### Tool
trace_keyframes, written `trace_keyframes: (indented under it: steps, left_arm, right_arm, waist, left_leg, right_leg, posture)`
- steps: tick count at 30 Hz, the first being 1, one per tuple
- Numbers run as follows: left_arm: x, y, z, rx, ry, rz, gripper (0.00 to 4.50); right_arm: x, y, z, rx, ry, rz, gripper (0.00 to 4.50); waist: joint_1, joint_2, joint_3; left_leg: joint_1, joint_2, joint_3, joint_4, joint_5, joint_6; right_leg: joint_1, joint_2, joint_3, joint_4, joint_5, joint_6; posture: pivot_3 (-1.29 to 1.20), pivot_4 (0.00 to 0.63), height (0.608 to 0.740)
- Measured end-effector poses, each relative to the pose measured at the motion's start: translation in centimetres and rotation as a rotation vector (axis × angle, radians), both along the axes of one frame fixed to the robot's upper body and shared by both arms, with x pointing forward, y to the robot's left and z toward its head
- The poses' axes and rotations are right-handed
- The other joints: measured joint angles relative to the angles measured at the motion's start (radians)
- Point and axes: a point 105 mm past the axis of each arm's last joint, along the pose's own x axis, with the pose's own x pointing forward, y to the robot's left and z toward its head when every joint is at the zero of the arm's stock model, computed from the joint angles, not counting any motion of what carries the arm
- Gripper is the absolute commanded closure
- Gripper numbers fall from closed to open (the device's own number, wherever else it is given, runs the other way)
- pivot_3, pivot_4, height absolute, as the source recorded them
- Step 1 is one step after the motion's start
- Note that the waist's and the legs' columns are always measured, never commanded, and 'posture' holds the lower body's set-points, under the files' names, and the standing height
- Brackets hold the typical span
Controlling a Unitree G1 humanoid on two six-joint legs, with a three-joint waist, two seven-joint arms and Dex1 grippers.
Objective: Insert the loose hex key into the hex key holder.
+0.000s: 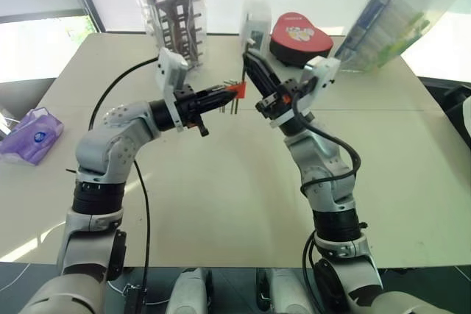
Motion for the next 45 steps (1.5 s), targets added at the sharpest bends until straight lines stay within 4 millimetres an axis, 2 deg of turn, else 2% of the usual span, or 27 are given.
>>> trace_keyframes:
  steps: [16,19,23,25,28,31,35,37,40,42,45]
  left_arm:
    - [0.1,0.0,0.2,-0.005,-0.005,0.012,4.5]
    - [0.1,0.0,0.3,-0.009,-0.008,0.011,4.5]
    - [0.1,-0.2,0.4,-0.017,-0.012,0.007,4.5]
    - [0.1,-0.3,0.4,-0.022,-0.014,0.005,4.5]
    - [0.1,-0.4,0.4,-0.03,-0.011,0.005,4.5]
    - [0.3,-0.4,0.3,-0.044,0.003,0.018,4.5]
    - [0.5,-1.6,-0.4,-0.102,0.076,-0.005,4.5]
    - [0.4,-2.4,-1.5,-0.131,0.143,-0.022,4.5]
    - [-0.1,-4.6,-4.3,-0.151,0.279,-0.065,4.5]
    - [-0.5,-6.3,-6.6,-0.174,0.411,-0.097,4.5]
    - [-0.8,-7.4,-8.7,-0.177,0.545,-0.112,4.5]
  right_arm:
    - [0.3,-0.2,-1.0,-0.026,0.028,-0.007,4.48]
    - [0.4,-0.3,-1.2,-0.028,0.044,-0.009,3.47]
    - [0.7,-0.7,-1.9,-0.038,0.074,-0.025,1.54]
    - [0.7,-1.0,-2.2,-0.045,0.085,-0.034,1.54]
    - [-0.4,-2.6,-3.6,-0.087,0.122,-0.042,1.54]
    - [-2.2,-5.3,-6.3,-0.15,0.226,-0.033,1.54]
    - [-4.5,-8.3,-7.9,-0.202,0.31,-0.051,1.54]
    - [-5.1,-10.2,-8.4,-0.225,0.342,-0.097,1.54]
    - [-5.4,-12.6,-8.4,-0.239,0.358,-0.181,1.54]
    - [-5.5,-13.7,-8.0,-0.244,0.351,-0.221,1.54]
    - [-5.6,-14.0,-7.7,-0.243,0.343,-0.243,1.54]
  waist:
    - [0.0,0.0,0.0]
    - [0.001,0.0,0.0]
    - [0.001,0.0,0.0]
    - [0.001,0.0,0.0]
    - [0.006,0.0,0.0]
    - [0.007,0.0,0.0]
    - [0.006,0.0,0.0]
    - [0.005,0.0,0.0]
    - [0.004,0.0,0.0]
    - [0.004,0.0,0.0]
    - [0.004,0.0,0.0]
  left_leg:
    - [0.0,0.0,0.0,0.0,0.0,0.0]
    - [0.0,0.0,0.0,0.0,0.0,0.0]
    - [0.0,0.0,0.0,0.0,0.0,0.0]
    - [0.0,0.0,0.0,0.0,0.0,0.0]
    - [0.0,0.0,-0.001,0.0,0.0,0.0]
    - [-0.001,-0.001,0.0,0.0,0.0,0.0]
    - [0.001,-0.001,-0.001,0.0,0.0,0.0]
    - [0.001,-0.001,-0.002,0.0,0.0,0.0]
    - [0.001,-0.001,-0.002,0.0,0.0,0.001]
    - [0.001,-0.001,-0.002,0.0,0.0,0.001]
    - [0.001,-0.001,-0.002,0.0,0.0,0.001]
  right_leg:
    - [0.0,0.0,0.0,0.0,0.0,0.0]
    - [0.0,0.0,0.0,0.0,0.0,0.0]
    - [0.0,0.0,0.0,0.0,0.0,0.0]
    - [0.0,0.0,0.0,0.0,0.0,0.0]
    - [0.001,0.0,0.0,-0.001,0.0,0.0]
    - [0.002,-0.001,0.0,-0.004,0.0,0.0]
    - [0.004,0.0,0.0,-0.004,0.0,0.0]
    - [0.004,0.0,0.0,-0.005,0.0,0.0]
    - [0.004,0.001,0.0,-0.005,0.0,0.0]
    - [0.004,0.001,0.0,-0.005,0.0,0.0]
    - [0.004,0.001,0.0,-0.005,0.0,0.0]
  posture:
    - [0.0,0.15,0.74]
    - [0.0,0.15,0.74]
    - [0.0,0.15,0.74]
    - [0.0,0.15,0.74]
    - [0.0,0.15,0.74]
    - [0.0,0.15,0.74]
    - [0.0,0.15,0.74]
    - [0.0,0.15,0.74]
    - [0.0,0.15,0.74]
    - [0.0,0.15,0.74]
    - [0.0,0.15,0.74]
